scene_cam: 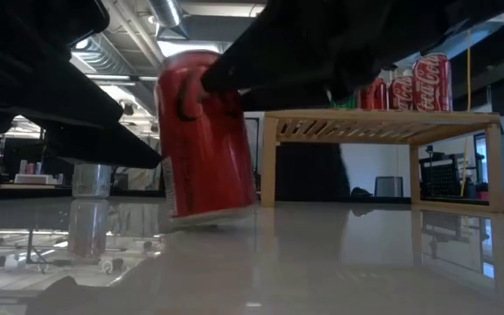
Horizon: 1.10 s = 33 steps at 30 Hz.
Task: Place canned beverage on shelf
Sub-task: Put the red black soda can on the shelf aligned with the other red black soda can
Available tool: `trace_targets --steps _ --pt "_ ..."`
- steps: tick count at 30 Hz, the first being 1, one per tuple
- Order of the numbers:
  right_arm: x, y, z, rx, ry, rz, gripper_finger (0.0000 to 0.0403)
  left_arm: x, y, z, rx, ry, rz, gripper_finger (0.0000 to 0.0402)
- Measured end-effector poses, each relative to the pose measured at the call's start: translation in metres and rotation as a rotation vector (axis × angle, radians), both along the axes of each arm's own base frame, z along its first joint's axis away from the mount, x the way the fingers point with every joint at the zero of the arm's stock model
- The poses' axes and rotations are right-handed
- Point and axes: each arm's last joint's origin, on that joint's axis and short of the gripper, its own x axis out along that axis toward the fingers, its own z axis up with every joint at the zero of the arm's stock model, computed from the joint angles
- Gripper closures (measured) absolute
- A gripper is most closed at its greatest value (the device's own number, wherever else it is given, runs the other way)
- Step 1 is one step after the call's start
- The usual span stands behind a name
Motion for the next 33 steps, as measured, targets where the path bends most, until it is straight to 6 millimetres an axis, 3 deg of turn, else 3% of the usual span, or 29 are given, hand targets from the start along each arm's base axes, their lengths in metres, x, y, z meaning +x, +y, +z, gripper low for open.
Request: trace_targets --steps 33 --pt "0.0041 -0.0052 -0.0012 0.05 0.019 0.036 0.0068 -0.0031 -0.0045 -0.0002 -0.01 0.011 -0.039 0.0034"
